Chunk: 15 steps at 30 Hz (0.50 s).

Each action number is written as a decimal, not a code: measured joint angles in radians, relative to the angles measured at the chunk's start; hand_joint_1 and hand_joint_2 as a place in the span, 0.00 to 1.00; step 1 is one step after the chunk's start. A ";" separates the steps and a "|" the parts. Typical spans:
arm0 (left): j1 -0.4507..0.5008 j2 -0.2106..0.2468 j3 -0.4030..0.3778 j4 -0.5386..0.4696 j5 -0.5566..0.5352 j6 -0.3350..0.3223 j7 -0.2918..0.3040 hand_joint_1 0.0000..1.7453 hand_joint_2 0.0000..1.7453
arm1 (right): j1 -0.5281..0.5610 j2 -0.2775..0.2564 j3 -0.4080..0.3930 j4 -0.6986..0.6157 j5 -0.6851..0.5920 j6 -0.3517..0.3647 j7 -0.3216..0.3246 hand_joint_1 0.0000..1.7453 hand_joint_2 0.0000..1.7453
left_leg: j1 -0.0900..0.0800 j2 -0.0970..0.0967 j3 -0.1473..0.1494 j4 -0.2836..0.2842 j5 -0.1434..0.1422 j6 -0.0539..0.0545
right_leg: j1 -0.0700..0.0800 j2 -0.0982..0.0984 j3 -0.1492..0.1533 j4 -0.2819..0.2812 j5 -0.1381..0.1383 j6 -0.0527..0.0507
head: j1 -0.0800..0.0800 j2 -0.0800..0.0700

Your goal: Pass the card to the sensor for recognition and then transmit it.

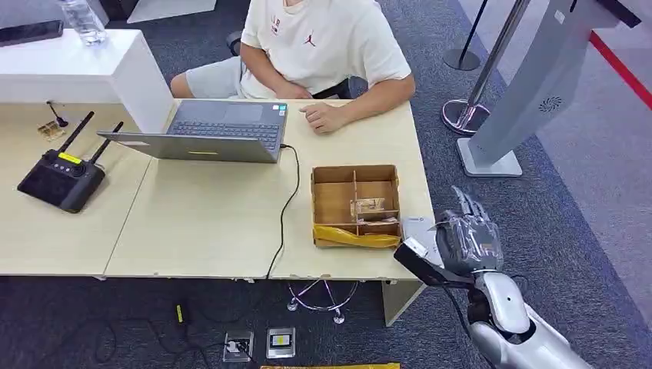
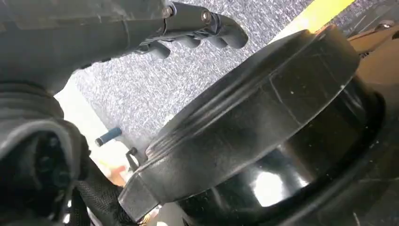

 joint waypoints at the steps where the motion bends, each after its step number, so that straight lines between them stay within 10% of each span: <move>1: 0.000 0.000 0.000 0.000 0.000 0.000 0.000 0.00 0.00 | 0.001 0.003 0.000 0.005 -0.004 0.000 -0.007 1.00 1.00 | 0.000 0.000 0.000 0.000 0.000 0.000 | 0.000 0.000 0.000 0.000 0.000 0.000 | 0.000 0.000; 15: -0.001 0.000 0.000 0.000 -0.002 0.000 0.001 0.00 0.00 | 0.005 0.083 0.032 0.118 -0.055 0.006 -0.066 1.00 1.00 | 0.000 0.000 0.000 0.000 0.000 0.000 | 0.000 0.000 0.000 0.000 0.000 0.000 | 0.000 0.000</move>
